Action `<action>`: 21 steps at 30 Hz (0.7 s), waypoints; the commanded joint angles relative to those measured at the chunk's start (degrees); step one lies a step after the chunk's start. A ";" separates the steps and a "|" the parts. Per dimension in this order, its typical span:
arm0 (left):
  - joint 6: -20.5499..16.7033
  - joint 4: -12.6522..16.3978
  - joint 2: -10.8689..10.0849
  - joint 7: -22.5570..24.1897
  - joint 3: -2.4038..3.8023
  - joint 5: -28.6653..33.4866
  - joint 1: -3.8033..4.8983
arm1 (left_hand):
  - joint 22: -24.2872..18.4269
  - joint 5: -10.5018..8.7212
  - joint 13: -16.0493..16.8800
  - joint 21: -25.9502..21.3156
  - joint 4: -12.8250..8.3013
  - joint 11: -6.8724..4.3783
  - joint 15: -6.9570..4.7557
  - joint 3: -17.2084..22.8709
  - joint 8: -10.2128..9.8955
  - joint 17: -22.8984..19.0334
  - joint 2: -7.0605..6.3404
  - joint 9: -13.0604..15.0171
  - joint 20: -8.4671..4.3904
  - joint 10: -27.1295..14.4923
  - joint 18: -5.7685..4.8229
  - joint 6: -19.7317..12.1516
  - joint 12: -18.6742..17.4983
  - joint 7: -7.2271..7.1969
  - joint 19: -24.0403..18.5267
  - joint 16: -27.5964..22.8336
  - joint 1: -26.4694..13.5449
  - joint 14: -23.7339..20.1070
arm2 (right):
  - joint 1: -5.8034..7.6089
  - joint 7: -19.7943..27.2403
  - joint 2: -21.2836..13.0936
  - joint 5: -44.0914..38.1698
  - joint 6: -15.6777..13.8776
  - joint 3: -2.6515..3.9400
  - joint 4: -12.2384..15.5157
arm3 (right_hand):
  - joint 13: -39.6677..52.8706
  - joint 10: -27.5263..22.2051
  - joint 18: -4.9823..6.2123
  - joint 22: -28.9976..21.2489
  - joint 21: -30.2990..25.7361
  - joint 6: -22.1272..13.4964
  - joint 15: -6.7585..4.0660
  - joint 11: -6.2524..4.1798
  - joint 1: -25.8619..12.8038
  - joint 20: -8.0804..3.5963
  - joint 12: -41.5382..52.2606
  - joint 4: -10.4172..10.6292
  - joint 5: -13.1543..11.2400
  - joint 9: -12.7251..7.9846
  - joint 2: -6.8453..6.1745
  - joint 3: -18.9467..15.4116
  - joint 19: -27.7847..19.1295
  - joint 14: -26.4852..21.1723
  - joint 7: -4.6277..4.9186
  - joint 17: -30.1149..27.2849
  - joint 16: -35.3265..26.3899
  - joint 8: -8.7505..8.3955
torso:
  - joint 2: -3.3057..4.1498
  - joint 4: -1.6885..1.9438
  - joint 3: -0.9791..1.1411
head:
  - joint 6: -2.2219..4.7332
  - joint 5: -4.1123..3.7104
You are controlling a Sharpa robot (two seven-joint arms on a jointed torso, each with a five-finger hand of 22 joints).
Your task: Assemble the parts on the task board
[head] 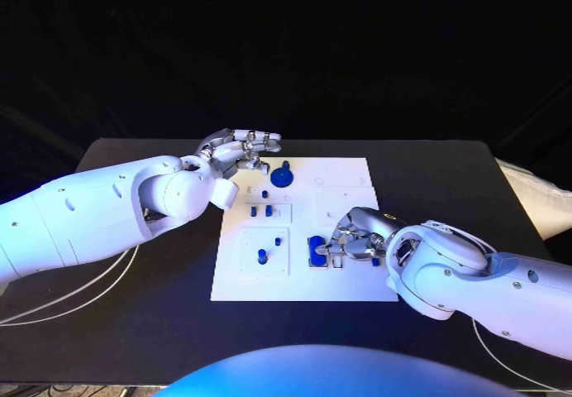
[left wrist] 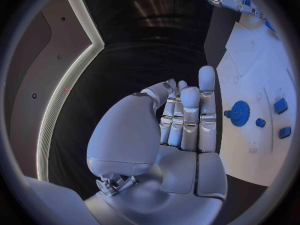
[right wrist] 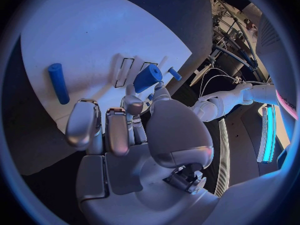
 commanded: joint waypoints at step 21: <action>1.20 0.00 -0.06 0.08 0.03 0.13 0.00 | -0.10 0.29 0.07 -0.32 0.13 0.08 0.08 -0.12 0.45 -0.09 0.21 -0.05 0.11 -0.39 1.02 -0.23 0.35 -0.03 -0.42 -0.10 -0.58 -0.30 | -0.28 2.45 0.45 -3.48 -1.53 -0.01 0.14 | 4.63 3.14 -0.98 2.27 1.17 0.86 -0.30 -0.39 6.23 -0.21 4.19 -4.00 -2.20 1.08 0.94 0.41 0.89 3.33 -0.49 2.40 1.33 0.60 | 0.00 -0.02 0.01 | -0.37 0.10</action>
